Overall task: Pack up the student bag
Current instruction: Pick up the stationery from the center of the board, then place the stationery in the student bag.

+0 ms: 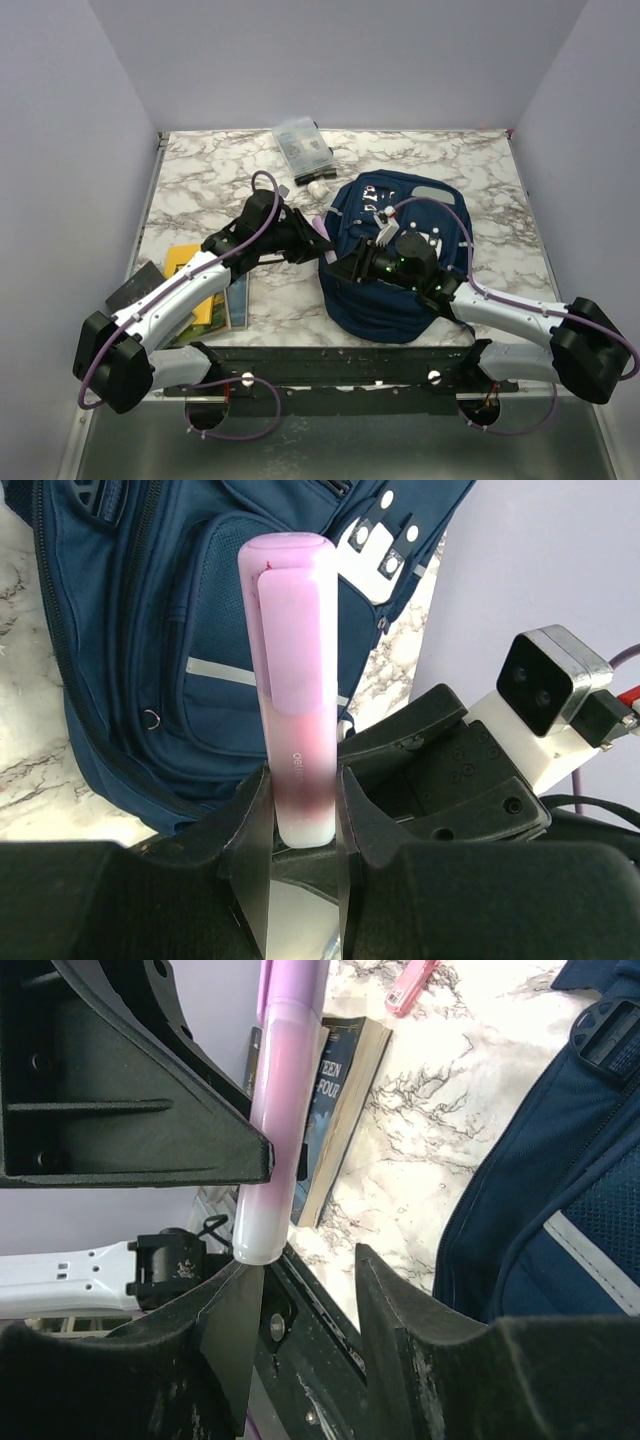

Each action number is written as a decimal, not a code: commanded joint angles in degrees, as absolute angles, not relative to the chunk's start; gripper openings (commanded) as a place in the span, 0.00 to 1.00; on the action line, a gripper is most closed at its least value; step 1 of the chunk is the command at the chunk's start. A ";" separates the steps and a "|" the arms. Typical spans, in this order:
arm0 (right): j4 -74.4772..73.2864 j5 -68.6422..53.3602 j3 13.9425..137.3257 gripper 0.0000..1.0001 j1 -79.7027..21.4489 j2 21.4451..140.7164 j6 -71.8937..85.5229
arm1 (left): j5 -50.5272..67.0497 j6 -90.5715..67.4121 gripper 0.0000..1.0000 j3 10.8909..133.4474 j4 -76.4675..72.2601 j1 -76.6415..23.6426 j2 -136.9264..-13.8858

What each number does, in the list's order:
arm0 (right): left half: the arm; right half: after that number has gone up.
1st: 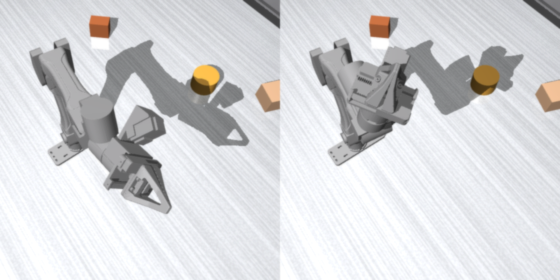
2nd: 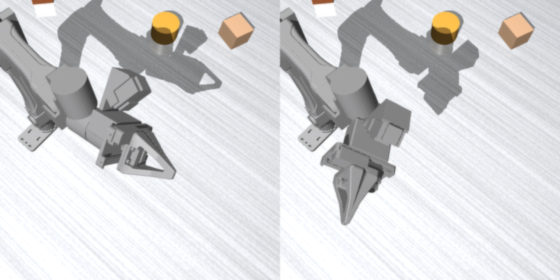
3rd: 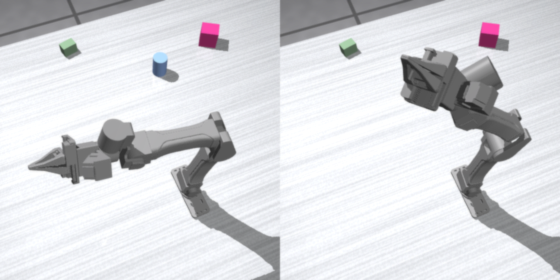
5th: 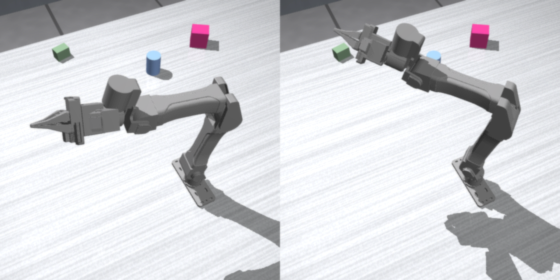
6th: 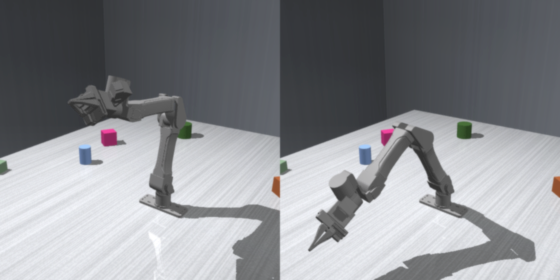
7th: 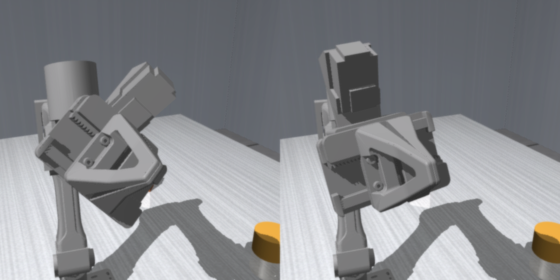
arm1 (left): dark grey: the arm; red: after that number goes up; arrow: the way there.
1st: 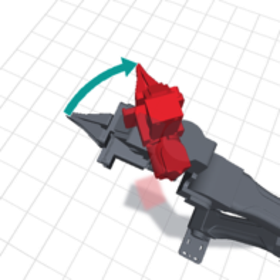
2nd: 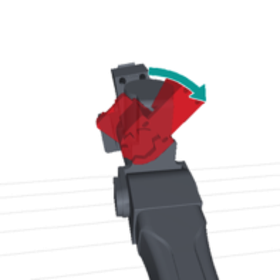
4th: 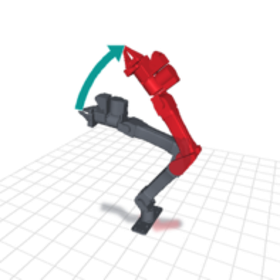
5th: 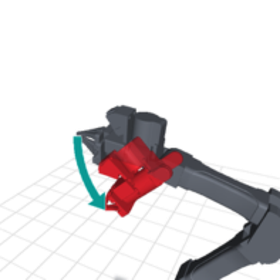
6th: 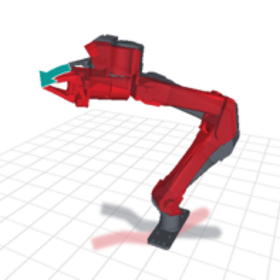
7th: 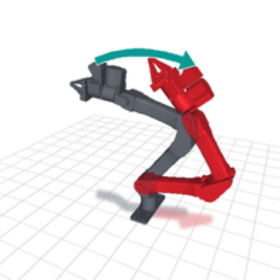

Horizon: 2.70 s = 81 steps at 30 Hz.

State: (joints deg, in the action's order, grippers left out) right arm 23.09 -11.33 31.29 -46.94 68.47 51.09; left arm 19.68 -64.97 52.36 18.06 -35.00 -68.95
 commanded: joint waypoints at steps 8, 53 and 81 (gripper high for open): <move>25.60 -9.87 34.80 0.45 -47.29 68.78 51.78 | 18.17 -60.39 0.00 54.32 22.24 -35.96 -69.94; 18.09 -30.15 24.80 0.00 -14.43 66.92 64.01 | 36.49 -45.63 0.96 65.20 27.52 -18.98 -94.77; 49.83 -30.67 16.65 0.01 -13.44 83.17 85.26 | 44.38 -47.11 0.29 63.90 17.41 -24.58 -108.84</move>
State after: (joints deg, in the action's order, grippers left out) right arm 41.95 -33.32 17.08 -13.76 80.42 82.52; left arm 42.72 -47.31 64.12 18.70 -24.12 -107.50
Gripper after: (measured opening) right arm 0.084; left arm 0.338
